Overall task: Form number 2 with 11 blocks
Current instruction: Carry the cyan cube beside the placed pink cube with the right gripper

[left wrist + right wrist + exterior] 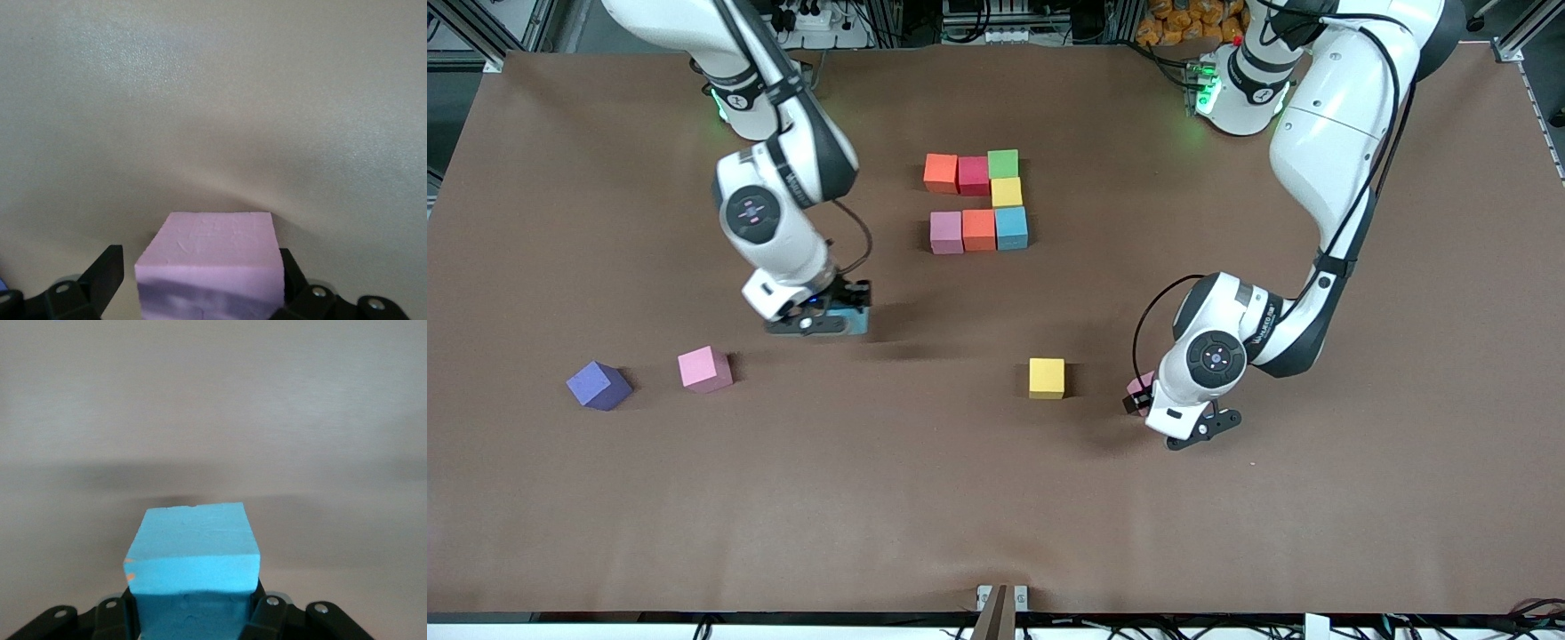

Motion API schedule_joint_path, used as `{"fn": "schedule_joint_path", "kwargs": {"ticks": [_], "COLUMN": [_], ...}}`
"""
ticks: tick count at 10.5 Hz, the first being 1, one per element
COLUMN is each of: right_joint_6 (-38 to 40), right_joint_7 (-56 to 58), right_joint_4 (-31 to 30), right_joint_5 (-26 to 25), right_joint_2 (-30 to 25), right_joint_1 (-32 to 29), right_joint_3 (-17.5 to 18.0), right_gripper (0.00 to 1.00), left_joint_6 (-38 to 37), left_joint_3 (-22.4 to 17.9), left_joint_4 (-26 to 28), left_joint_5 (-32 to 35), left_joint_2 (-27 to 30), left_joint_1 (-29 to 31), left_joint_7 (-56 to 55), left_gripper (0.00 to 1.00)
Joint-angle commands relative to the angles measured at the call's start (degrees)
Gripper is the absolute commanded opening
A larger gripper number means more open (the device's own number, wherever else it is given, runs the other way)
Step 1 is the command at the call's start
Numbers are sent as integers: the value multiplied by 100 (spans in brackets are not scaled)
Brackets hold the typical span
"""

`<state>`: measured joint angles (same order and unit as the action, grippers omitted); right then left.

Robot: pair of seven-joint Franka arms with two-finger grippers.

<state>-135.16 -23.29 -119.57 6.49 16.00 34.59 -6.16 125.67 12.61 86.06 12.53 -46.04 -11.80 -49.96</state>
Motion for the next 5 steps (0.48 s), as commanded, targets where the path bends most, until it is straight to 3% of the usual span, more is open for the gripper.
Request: {"fn": "schedule_joint_path", "kwargs": {"ticks": [1, 5], "right_joint_6": [95, 77], "right_joint_7": [-185, -387], "right_joint_4": [600, 804], "right_joint_5": [517, 756], "right_joint_2": [463, 921], "right_joint_1": [494, 1136], "right_joint_3": [-35, -35], "right_gripper": [33, 33], "left_joint_6": [19, 19], "left_joint_3": [14, 14], "left_joint_4": [-19, -19], "left_joint_5": [162, 162], "left_joint_2": [-10, -19], "left_joint_1": [11, 2], "left_joint_7": [-93, -93], "left_gripper": [100, 100]}}
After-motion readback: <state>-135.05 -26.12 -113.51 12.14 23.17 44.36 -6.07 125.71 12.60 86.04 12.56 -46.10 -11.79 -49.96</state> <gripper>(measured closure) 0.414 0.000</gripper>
